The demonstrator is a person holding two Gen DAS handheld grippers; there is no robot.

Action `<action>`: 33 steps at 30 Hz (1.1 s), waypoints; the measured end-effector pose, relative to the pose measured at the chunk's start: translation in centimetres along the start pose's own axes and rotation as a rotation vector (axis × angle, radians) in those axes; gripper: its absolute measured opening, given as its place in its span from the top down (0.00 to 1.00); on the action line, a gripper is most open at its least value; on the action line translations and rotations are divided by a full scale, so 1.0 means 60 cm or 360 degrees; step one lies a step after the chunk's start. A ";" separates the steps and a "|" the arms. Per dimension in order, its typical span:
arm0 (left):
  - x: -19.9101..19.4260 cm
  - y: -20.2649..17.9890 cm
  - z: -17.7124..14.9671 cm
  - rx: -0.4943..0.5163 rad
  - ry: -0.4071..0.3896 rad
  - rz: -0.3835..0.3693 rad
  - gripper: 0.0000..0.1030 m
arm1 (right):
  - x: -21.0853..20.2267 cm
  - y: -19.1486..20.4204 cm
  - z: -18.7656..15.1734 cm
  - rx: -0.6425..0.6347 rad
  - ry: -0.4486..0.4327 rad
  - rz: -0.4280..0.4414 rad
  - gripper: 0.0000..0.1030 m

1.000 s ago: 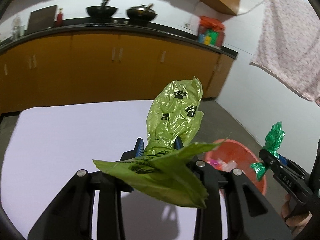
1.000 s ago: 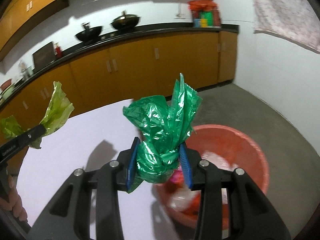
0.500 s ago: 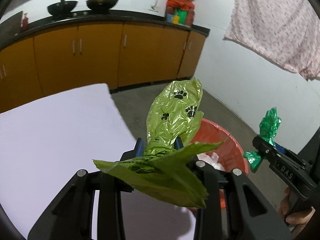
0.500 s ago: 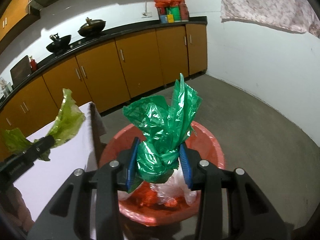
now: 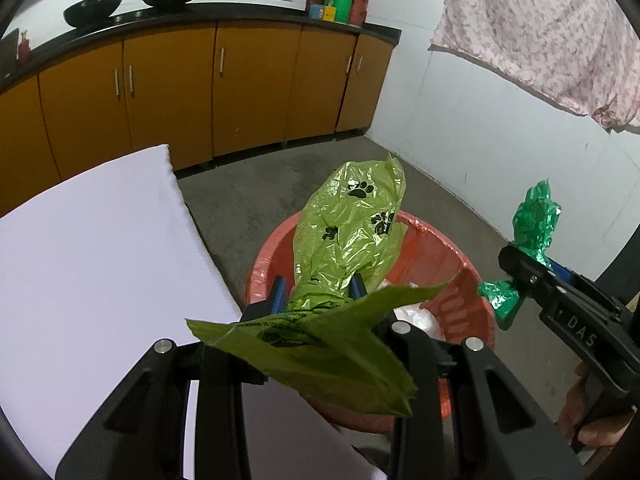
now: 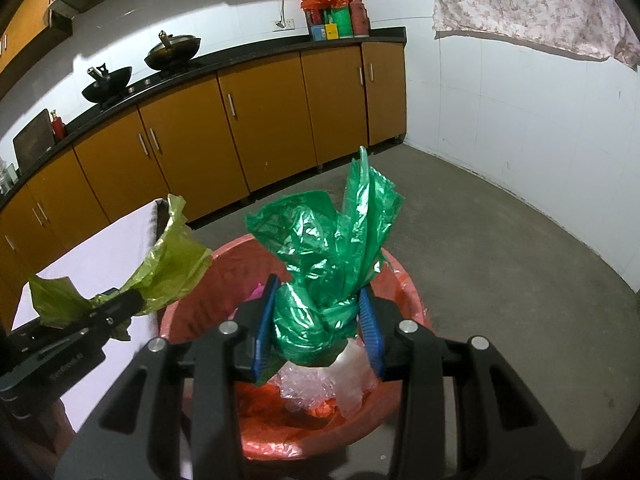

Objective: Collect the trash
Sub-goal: 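Carry the paw-print bag and green bag over the wastebasket with both tools, then open both tools to drop the two green bags into the basket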

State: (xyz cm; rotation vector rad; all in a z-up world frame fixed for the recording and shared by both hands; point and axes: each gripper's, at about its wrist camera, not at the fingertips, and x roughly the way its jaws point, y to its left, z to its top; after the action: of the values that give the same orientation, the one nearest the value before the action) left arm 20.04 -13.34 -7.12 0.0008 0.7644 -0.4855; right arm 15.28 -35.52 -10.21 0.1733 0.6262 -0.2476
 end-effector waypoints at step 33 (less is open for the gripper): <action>0.042 -0.004 0.002 0.0005 0.0090 -0.0018 0.40 | 0.008 -0.014 0.003 0.0105 -0.0052 0.0072 0.43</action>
State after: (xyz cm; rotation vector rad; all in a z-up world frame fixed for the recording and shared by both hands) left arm 21.57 -14.66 -8.63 0.0129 0.8198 -0.4993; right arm 15.51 -36.48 -10.45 0.2460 0.5816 -0.2273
